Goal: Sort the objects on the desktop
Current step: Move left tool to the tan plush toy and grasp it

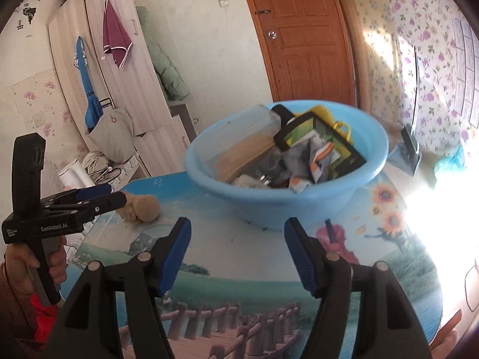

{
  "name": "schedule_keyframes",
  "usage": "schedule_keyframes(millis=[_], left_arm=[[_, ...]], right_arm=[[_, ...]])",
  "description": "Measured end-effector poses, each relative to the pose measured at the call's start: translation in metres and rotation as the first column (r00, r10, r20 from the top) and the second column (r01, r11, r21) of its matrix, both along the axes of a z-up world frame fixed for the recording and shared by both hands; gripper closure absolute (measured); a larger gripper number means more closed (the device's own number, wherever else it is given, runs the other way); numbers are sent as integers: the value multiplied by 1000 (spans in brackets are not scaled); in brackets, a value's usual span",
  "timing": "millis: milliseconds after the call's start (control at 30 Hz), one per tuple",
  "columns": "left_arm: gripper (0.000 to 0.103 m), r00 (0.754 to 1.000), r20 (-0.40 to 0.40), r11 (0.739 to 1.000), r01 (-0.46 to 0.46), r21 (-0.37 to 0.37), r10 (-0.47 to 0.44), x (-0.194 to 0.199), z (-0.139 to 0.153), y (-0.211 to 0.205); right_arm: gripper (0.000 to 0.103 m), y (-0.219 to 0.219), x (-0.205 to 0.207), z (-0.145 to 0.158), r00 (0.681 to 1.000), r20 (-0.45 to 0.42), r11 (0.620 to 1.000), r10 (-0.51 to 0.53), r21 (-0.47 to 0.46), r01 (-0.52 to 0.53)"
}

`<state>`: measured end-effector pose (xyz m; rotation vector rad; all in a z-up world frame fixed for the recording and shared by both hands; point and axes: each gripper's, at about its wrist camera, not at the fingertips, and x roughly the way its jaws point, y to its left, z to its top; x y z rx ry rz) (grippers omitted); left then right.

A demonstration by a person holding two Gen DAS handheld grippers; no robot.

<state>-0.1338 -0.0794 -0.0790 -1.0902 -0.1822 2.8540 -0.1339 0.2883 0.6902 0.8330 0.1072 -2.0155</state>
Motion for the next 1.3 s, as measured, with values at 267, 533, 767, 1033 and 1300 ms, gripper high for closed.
schedule_keyframes(millis=[267, 533, 767, 1033, 1300], left_arm=[[16, 988, 18, 988, -156, -10, 157, -2, -13, -49], [16, 991, 72, 991, -119, 57, 114, -21, -35, -69], [16, 994, 107, 998, -29, 51, 23, -43, -49, -56], [39, 994, 83, 996, 64, 54, -68, -41, -50, -44], [40, 979, 51, 970, 190, 151, -200, -17, -39, -15]], right_arm=[[38, -3, 11, -2, 1000, 15, 999, 10, 32, -10], [38, -11, 9, -8, 999, 31, 998, 13, 57, -15], [38, -20, 8, -10, 999, 39, 997, 25, 66, -27], [38, -36, 9, -16, 997, 60, 996, 38, 82, -43], [38, -53, 22, -19, 990, 78, 988, 117, 90, -124]])
